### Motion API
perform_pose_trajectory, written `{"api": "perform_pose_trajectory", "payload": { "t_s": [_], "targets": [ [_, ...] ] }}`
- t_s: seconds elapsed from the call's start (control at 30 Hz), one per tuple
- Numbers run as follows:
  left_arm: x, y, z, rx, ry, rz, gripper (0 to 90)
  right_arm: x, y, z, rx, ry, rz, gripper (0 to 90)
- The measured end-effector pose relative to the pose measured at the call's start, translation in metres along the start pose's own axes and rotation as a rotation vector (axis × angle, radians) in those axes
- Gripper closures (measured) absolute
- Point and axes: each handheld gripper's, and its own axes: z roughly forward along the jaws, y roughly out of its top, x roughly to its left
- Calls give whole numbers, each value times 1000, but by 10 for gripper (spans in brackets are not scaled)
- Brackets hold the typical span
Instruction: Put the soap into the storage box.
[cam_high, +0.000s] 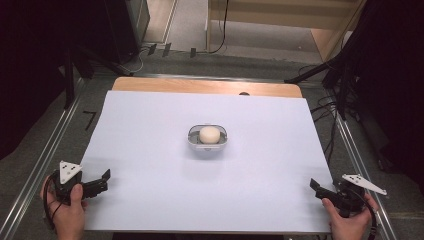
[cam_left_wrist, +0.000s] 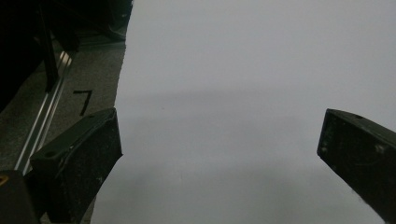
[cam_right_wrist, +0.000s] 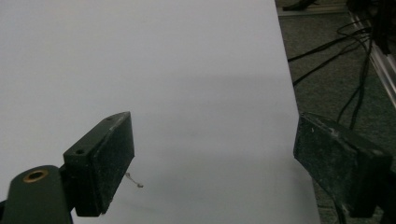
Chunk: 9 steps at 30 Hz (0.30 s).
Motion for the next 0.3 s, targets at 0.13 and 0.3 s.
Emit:
{"api": "perform_pose_trajectory", "payload": {
  "t_s": [0.13,0.3],
  "targets": [
    [0,0,0,3,-2,3,3,-2,0,1,-3,-13,24,127],
    [0,0,1,6,-6,-3,3,-2,0,1,-5,-29,36,127]
  ]
}}
